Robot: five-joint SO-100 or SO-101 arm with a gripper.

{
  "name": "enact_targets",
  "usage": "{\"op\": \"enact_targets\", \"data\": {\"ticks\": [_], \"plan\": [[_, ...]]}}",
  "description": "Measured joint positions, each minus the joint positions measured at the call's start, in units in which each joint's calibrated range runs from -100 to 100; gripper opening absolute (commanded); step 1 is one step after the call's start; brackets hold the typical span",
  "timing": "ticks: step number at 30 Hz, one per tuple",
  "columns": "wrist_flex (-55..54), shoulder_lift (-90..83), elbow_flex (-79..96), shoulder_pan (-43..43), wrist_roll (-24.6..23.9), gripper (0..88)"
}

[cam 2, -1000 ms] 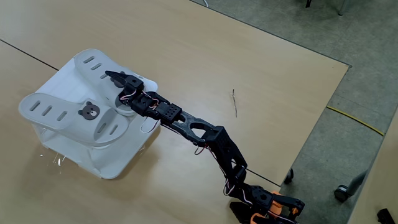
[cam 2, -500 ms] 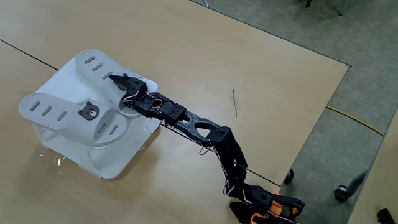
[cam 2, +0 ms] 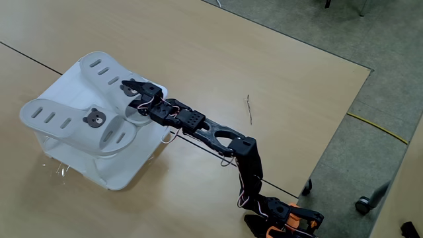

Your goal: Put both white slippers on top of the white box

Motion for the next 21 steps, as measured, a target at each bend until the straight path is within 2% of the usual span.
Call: {"op": "enact_targets", "data": {"ticks": [4, 16, 21], "plan": [[4.55, -5.36, 5.39, 0.0, 0.0, 25.5], [20.94, -13.36, 5.66, 0.0, 0.0, 25.5], [27.81, -20.45, 6.11, -0.07, 0.0, 22.7]]}}
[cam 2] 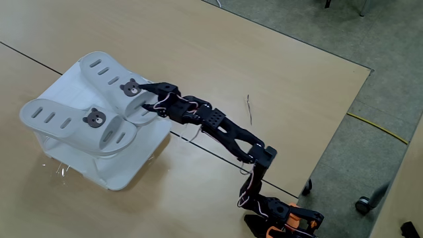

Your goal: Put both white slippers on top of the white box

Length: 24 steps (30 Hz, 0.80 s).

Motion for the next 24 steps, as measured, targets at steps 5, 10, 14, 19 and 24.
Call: {"op": "enact_targets", "data": {"ticks": [5, 10, 14, 19, 24], "plan": [[0.77, -9.98, 0.27, -0.67, 0.0, 5.3], [-12.27, -19.05, 8.98, -1.05, 0.0, 0.7], [-42.58, -19.38, 22.01, -1.57, 0.0, 0.7], [-91.24, -19.46, 40.52, -1.5, 0.0, 0.7], [-117.68, -27.38, 52.47, -1.2, 0.0, 0.7]]}}
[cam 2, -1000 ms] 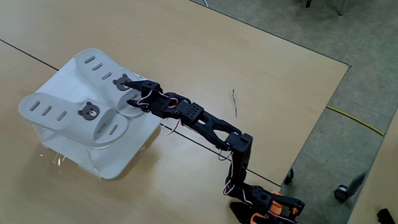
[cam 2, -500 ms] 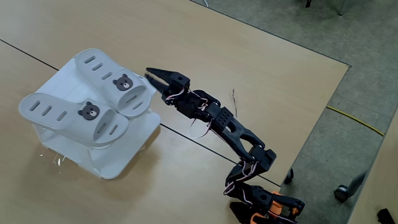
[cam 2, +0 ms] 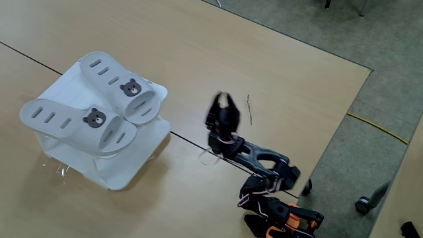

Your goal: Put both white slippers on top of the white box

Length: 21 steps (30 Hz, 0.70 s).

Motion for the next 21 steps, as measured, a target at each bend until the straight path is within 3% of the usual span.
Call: {"op": "enact_targets", "data": {"ticks": [10, 21], "plan": [[-7.21, -43.22, 45.73, -0.37, 0.0, 0.8], [-7.73, -64.33, 47.17, -0.3, 0.0, 0.8]]}}
